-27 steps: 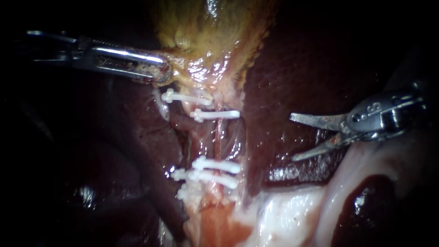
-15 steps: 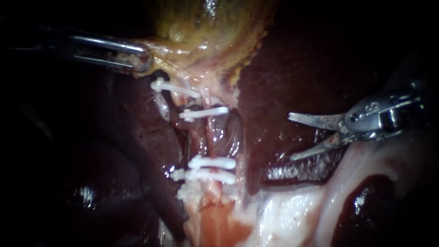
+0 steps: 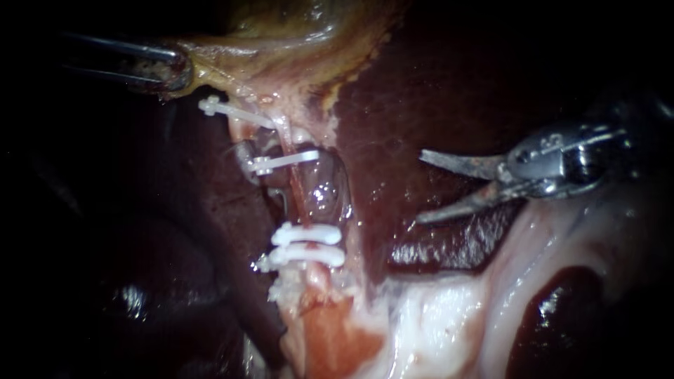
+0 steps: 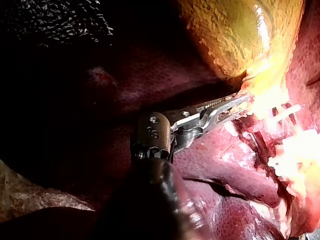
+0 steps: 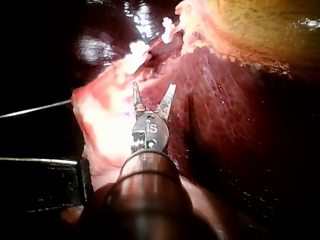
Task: Go to the cutting position right tube
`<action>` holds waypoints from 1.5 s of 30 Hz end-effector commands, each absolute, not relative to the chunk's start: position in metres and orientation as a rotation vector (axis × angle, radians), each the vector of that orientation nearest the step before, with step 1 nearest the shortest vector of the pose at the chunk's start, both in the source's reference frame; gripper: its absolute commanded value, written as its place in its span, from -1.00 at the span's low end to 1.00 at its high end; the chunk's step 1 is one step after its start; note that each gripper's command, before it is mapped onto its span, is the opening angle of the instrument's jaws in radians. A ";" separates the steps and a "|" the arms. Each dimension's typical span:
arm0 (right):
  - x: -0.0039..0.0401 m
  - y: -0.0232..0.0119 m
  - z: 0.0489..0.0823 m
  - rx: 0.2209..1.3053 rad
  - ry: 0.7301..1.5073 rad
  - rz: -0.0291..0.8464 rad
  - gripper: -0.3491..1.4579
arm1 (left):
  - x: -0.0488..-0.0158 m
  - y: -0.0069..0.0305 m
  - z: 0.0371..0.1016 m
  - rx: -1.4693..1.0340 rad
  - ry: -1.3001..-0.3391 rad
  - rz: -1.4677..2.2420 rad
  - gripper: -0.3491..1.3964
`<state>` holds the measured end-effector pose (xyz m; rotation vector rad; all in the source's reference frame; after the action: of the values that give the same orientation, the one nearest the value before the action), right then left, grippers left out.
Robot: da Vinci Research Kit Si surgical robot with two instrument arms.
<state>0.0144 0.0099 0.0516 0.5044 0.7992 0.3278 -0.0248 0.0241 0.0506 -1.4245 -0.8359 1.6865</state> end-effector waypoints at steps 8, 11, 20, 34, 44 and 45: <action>0.0183 0.0085 0.0540 0.623 0.805 0.355 0.88 | -0.0250 0.0241 0.0506 -1.424 -0.833 1.687 -1.00; 0.0196 0.0081 0.0550 0.643 0.798 0.361 0.88 | -0.0250 0.0241 0.0506 -1.424 -0.833 1.687 -1.00; 0.0236 0.0085 0.0575 0.713 0.821 0.402 0.84 | -0.0253 0.0241 0.0505 -1.422 -0.828 1.686 -1.00; 0.0276 0.0073 0.0609 0.772 0.884 0.478 0.88 | -0.0257 0.0241 0.0506 -1.422 -0.828 1.685 -1.00; 0.0293 0.0073 0.0615 0.842 0.960 0.492 0.90 | -0.0258 0.0241 0.0506 -1.422 -0.827 1.685 -1.00; 0.0294 0.0073 0.0615 0.846 0.966 0.489 0.90 | -0.0258 0.0241 0.0506 -1.422 -0.827 1.685 -1.00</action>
<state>0.0295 0.0073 0.0615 0.8546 0.9711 0.4905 -0.0259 0.0241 0.0505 -1.4223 -0.8277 1.6850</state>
